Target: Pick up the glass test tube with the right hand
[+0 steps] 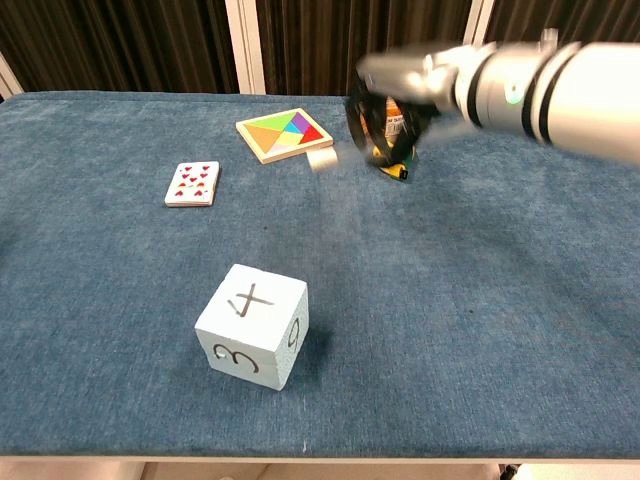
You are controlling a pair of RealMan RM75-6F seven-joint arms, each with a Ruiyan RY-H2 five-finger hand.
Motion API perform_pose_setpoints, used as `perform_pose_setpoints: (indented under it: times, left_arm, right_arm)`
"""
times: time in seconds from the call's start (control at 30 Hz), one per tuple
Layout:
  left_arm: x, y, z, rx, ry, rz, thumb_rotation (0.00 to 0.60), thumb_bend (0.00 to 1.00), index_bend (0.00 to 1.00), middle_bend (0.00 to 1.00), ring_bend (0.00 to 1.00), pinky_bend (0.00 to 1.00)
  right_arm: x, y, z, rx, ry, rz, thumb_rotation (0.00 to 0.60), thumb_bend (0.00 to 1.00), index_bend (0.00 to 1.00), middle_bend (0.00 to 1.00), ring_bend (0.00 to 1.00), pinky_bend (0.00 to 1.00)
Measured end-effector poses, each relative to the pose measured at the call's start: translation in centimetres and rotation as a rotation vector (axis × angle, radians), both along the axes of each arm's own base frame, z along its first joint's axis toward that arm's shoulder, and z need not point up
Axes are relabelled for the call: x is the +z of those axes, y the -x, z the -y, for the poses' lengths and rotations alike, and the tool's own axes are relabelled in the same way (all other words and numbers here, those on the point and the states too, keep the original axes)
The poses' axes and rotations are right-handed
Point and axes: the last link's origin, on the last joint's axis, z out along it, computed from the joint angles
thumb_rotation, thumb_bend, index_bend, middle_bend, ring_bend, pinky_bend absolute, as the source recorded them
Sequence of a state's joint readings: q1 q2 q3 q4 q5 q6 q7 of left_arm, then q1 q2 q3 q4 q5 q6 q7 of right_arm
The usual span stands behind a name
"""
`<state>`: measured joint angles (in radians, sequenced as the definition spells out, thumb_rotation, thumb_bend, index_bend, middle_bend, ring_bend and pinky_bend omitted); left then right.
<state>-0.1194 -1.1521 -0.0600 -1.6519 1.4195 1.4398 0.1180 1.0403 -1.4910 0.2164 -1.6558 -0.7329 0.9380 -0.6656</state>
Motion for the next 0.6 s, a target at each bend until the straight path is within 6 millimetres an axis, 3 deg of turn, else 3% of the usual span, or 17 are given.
perform_pose_setpoints:
  times: [0.3, 0.6]
  left_arm:
    - [0.0, 0.0, 0.0, 0.008, -0.001, 0.004, 0.600, 0.37, 0.14, 0.01, 0.00, 0.04]
    - [-0.1, 0.1, -0.1, 0.017, 0.001, 0.008, 0.600, 0.37, 0.14, 0.01, 0.00, 0.04]
  right_arm:
    - [3.3, -3.0, 1.0, -0.009, 0.053, 0.210, 0.600, 0.83, 0.85, 0.64, 0.40, 0.00]
    - [6.6, -2.6, 2.1, -0.025, 0.124, 0.286, 0.600, 0.83, 0.85, 0.64, 0.40, 0.00]
